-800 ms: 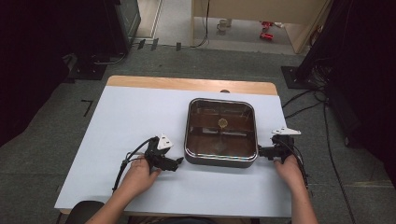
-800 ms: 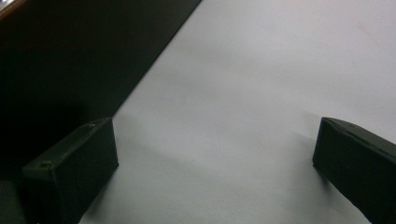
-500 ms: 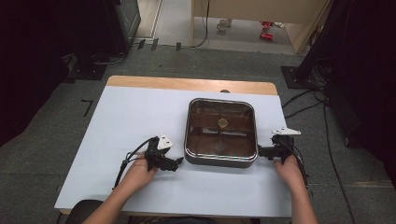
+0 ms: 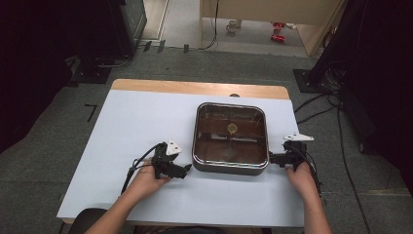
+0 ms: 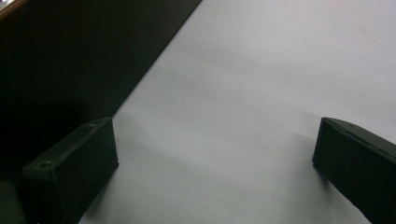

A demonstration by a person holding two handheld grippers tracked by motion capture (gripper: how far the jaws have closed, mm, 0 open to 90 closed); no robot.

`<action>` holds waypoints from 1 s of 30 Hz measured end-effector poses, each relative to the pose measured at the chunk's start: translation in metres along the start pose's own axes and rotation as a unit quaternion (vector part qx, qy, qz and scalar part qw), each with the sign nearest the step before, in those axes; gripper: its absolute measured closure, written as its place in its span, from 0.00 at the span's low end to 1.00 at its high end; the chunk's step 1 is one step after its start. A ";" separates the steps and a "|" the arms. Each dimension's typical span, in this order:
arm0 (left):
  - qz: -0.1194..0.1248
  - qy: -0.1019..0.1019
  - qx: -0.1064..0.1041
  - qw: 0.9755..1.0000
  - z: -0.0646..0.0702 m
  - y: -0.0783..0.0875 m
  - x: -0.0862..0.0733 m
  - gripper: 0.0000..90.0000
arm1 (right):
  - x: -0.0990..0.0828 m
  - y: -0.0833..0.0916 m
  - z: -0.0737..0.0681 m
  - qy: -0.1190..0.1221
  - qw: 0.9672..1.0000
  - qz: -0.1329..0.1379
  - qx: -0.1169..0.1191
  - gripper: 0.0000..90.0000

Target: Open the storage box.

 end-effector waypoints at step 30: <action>-0.026 -0.008 -0.078 0.997 -0.006 0.023 0.024 0.27 | 0.000 0.000 0.000 0.000 1.000 0.000 0.000 0.00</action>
Point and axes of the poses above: each handheld gripper's, and its own axes: y roughly backward along the jaws, x roughly out of its top, z roughly to its right, the point moved 6 cm from there along -y, roughly forward along the jaws, and after that the axes turned 5 degrees about x, right-handed, at the moved point
